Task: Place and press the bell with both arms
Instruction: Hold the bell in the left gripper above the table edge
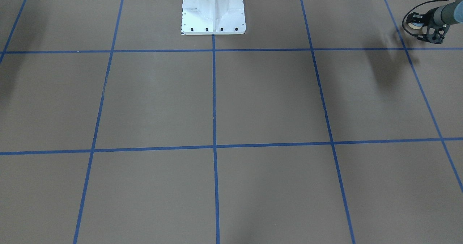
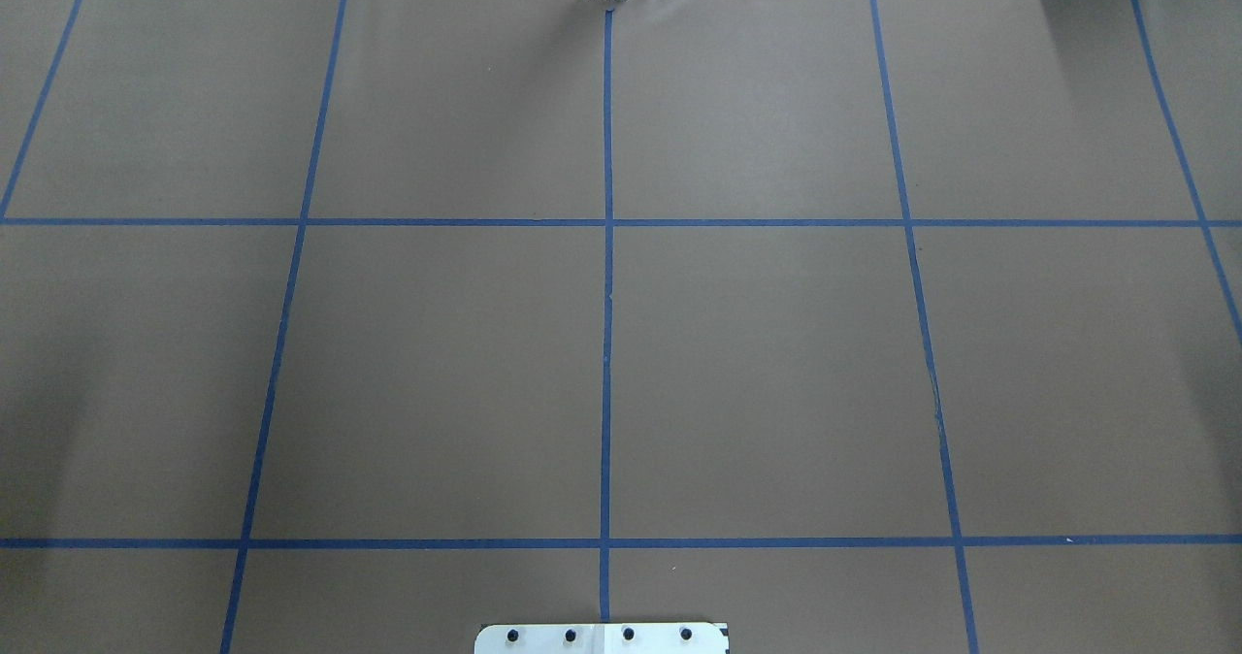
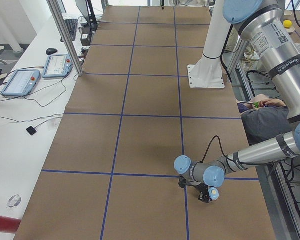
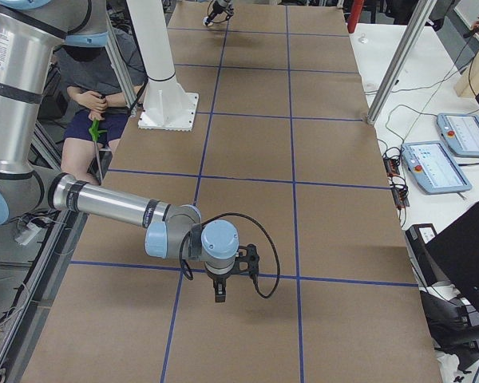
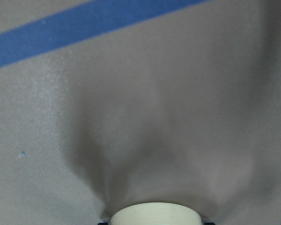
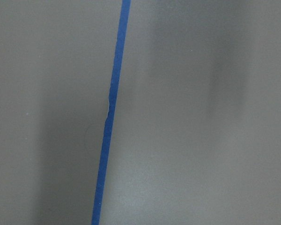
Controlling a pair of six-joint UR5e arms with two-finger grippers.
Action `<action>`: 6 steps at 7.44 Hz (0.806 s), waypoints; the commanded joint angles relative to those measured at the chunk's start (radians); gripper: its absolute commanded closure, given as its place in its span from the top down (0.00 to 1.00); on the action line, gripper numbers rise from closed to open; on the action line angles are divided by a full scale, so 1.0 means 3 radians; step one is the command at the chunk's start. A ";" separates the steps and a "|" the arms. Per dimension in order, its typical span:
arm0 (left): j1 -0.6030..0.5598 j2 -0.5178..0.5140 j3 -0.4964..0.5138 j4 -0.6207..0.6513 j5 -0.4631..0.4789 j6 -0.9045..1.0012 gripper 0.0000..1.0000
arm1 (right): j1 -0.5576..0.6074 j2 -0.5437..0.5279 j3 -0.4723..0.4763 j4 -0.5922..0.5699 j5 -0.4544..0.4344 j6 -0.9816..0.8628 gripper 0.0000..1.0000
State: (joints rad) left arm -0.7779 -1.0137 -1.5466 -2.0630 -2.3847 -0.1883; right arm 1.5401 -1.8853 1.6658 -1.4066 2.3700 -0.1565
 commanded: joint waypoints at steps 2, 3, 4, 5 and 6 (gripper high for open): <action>-0.0030 0.0132 -0.0259 0.0009 -0.0160 -0.0001 0.41 | 0.0000 0.0000 -0.0005 -0.0010 0.0000 0.0000 1.00; -0.0035 0.0137 -0.0341 0.0025 -0.0166 -0.0001 0.41 | 0.0000 0.0000 -0.0010 -0.0010 0.0000 0.0000 1.00; -0.0051 0.0107 -0.0346 0.0025 -0.0166 -0.0006 0.40 | 0.0000 0.0000 -0.0005 -0.0005 -0.0005 0.0000 1.00; -0.0177 0.0071 -0.0352 0.0030 -0.0161 -0.0006 0.39 | 0.0000 0.0010 -0.0005 0.0005 -0.0015 0.0000 1.00; -0.0280 -0.0005 -0.0372 0.0030 -0.0155 -0.0006 0.39 | 0.0000 0.0010 -0.0005 0.0015 -0.0026 0.0000 1.00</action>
State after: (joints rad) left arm -0.8250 -0.9934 -1.6513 -2.0549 -2.4327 -0.1900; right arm 1.5401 -1.8833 1.6641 -1.4057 2.3660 -0.1565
